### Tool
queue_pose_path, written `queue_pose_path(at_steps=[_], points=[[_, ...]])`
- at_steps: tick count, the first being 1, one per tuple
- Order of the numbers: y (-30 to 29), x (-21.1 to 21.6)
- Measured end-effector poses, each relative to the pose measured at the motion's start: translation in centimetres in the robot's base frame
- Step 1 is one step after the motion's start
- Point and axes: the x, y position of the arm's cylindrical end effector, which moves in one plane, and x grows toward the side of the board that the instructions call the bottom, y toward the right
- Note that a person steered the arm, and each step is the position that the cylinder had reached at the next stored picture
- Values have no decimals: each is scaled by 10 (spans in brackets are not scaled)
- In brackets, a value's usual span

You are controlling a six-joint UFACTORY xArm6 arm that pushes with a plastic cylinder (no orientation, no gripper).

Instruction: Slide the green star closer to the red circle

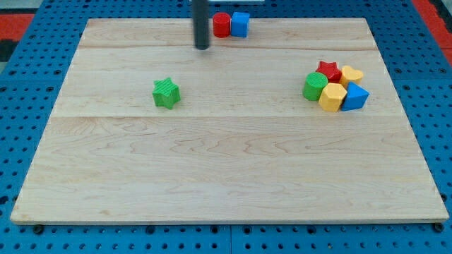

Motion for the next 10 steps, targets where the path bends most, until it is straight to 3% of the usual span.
queue_pose_path(at_steps=[1,2,3,4,5,7,9,10], points=[[-90,26],[-124,73],[-101,153],[-38,180],[-7,151],[-7,83],[-61,99],[-49,74]])
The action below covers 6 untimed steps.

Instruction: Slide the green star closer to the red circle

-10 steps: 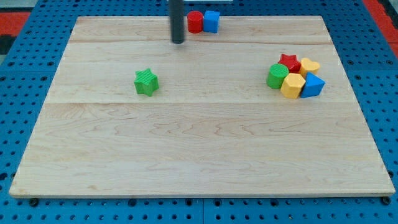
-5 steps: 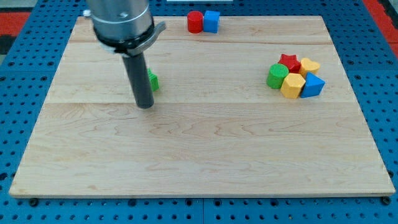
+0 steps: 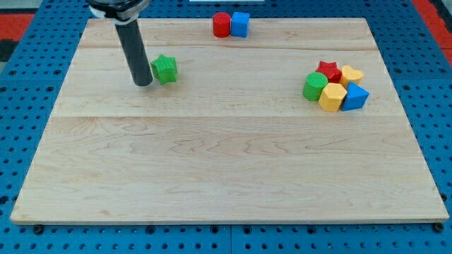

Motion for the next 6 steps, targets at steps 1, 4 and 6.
queue_pose_path(at_steps=[1,4,6], points=[[35,-20],[106,-82],[132,-86]])
